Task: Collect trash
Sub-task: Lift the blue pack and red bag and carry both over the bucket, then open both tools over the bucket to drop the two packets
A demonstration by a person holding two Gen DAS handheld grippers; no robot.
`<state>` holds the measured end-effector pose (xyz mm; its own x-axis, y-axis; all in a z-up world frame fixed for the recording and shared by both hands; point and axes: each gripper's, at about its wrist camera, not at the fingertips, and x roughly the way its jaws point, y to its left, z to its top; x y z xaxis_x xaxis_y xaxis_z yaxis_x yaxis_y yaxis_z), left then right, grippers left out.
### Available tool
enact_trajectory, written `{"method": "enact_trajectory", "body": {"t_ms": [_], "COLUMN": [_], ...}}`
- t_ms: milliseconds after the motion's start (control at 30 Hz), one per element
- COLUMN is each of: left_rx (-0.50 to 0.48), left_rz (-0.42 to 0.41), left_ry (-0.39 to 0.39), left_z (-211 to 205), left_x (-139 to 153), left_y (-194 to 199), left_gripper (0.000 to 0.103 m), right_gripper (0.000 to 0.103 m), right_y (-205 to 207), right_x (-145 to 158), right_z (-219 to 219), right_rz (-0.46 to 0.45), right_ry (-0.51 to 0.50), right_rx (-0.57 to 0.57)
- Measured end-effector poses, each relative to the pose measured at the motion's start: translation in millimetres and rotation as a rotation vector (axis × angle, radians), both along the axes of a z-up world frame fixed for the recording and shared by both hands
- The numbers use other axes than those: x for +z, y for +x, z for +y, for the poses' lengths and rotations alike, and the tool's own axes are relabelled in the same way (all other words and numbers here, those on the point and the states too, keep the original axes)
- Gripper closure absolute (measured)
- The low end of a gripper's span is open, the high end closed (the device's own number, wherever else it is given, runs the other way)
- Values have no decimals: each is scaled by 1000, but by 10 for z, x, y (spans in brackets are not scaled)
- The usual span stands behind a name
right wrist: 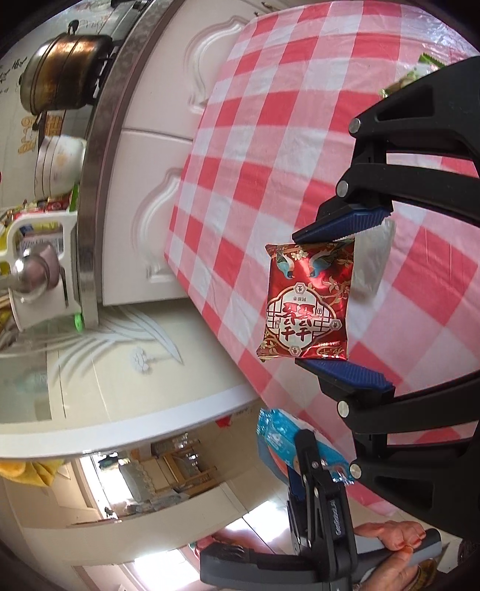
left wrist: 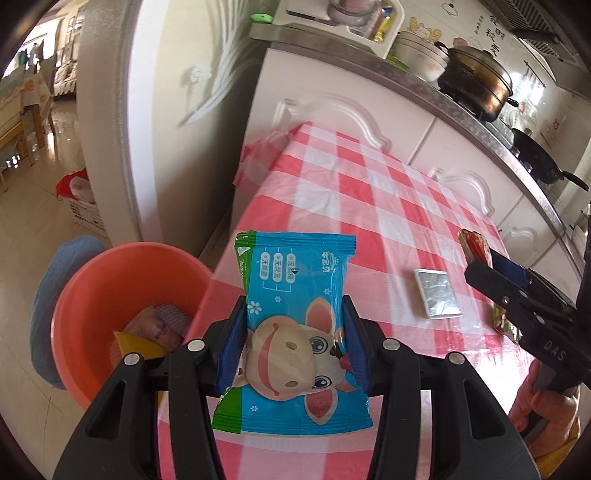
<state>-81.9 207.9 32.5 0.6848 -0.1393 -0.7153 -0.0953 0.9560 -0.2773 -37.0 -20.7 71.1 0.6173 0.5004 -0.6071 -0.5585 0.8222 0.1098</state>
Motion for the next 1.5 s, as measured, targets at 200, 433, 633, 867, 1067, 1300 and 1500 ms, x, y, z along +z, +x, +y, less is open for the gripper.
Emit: {"method": "enact_trajectory", "body": {"t_ms": [200, 433, 633, 867, 1067, 1300, 1500], "left_rx": [60, 115, 149, 208, 245, 254, 260], "left_rz": [-1, 9, 27, 40, 67, 81, 98], "left_ry": [14, 14, -16, -59, -90, -108, -126], "left_z": [285, 609, 844, 1165, 1370, 1490, 1558], "left_x": [-45, -156, -298, -439, -592, -706, -797], "left_y": [-82, -169, -210, -321, -376, -401, -389], "left_gripper": [53, 53, 53, 53, 53, 52, 50], "right_gripper": [43, 43, 43, 43, 43, 43, 37], "right_y": [-129, -230, -275, -311, -324, -318, -262], "right_x": [-15, -34, -66, -105, -185, -286, -389], "right_z": [364, 721, 1020, 1411, 1788, 2121, 2287], "right_rz": [22, 45, 54, 61, 79, 83, 87], "right_ry": [-5, -29, -61, -92, -134, -178, -202], "right_rx": [90, 157, 209, 290, 357, 413, 427]}}
